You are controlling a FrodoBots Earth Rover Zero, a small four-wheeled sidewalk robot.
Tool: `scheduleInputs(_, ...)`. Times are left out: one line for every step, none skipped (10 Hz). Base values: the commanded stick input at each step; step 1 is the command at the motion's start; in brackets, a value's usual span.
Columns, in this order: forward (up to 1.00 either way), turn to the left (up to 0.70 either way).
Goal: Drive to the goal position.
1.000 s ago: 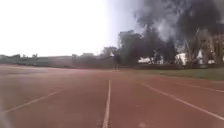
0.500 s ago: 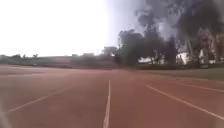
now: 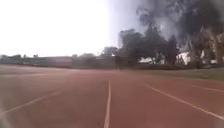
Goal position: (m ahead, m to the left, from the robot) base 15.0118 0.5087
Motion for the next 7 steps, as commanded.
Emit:
scheduleInputs(0.70, 0.00)
scheduleInputs(0.70, 0.00)
scheduleInputs(0.70, 0.00)
scheduleInputs(0.70, 0.00)
scheduleInputs(0.70, 0.00)
scheduleInputs(0.70, 0.00)
scheduleInputs(0.70, 0.00)
